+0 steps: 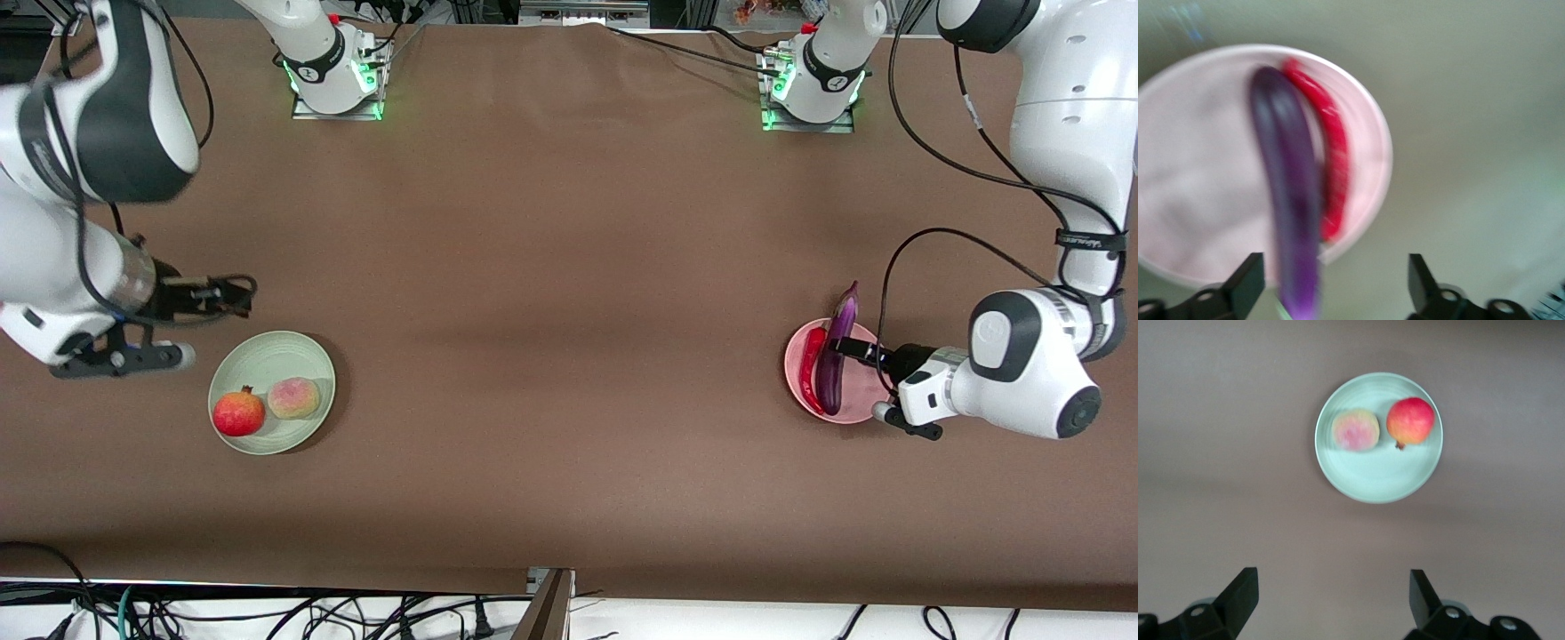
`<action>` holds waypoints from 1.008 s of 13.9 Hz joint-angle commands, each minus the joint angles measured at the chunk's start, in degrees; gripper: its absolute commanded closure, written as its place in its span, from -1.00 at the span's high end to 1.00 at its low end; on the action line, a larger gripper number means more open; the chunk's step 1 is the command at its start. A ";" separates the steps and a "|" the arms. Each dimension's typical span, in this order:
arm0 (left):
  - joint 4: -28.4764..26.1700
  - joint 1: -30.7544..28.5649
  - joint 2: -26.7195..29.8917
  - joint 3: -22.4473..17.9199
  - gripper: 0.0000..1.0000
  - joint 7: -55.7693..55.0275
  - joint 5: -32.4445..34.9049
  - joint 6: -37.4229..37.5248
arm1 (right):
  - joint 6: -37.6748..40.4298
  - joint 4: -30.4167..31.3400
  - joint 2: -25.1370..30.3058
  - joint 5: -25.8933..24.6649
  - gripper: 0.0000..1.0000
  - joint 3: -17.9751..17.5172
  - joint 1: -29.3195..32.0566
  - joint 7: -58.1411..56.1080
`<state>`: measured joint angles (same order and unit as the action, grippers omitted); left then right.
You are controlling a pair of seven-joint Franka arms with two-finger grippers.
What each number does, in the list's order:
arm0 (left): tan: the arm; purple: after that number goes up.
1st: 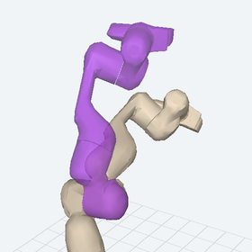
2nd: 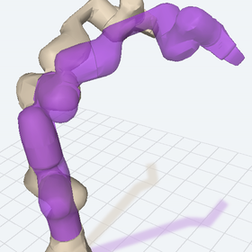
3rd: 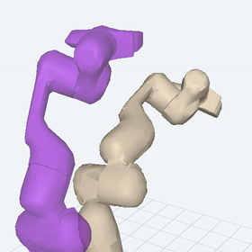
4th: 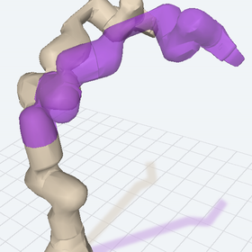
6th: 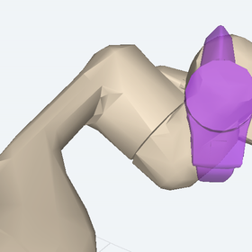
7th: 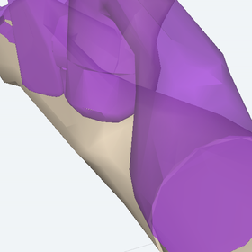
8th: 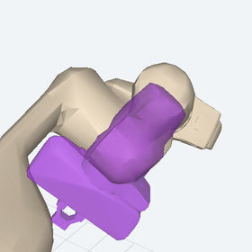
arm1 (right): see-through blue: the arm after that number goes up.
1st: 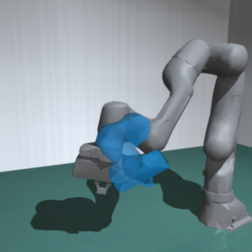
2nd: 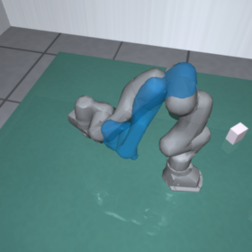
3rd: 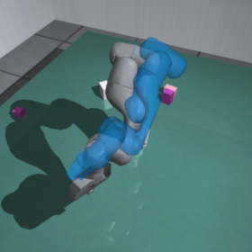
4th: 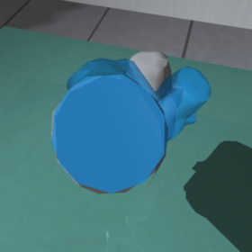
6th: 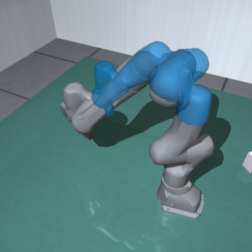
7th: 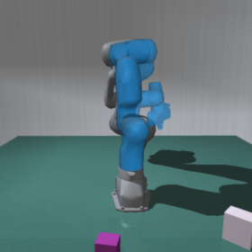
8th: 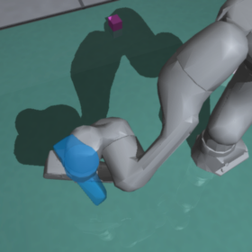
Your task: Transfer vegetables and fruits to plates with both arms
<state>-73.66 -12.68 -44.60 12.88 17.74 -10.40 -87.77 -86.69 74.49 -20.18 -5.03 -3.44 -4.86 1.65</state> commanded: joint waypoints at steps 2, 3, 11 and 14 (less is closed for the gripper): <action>5.99 4.93 10.56 0.39 1.00 -10.96 0.12 12.00 | -2.93 15.38 13.02 0.98 1.00 -0.16 0.29 0.63; 5.55 5.99 14.42 0.39 1.00 -11.58 0.29 12.70 | -4.52 16.47 14.80 3.16 1.00 -0.07 0.90 -0.24; -4.00 7.94 36.15 -0.22 1.00 -16.77 9.26 16.41 | -0.68 15.25 19.82 6.00 1.00 2.30 3.02 -0.42; -13.68 3.54 40.12 -0.22 1.00 -16.85 10.22 12.28 | -0.05 14.81 19.21 4.95 1.00 2.39 2.93 -0.51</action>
<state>-78.94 -7.07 -8.34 12.60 0.79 -1.77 -72.12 -87.19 88.42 -1.83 0.22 -0.87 -2.29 1.55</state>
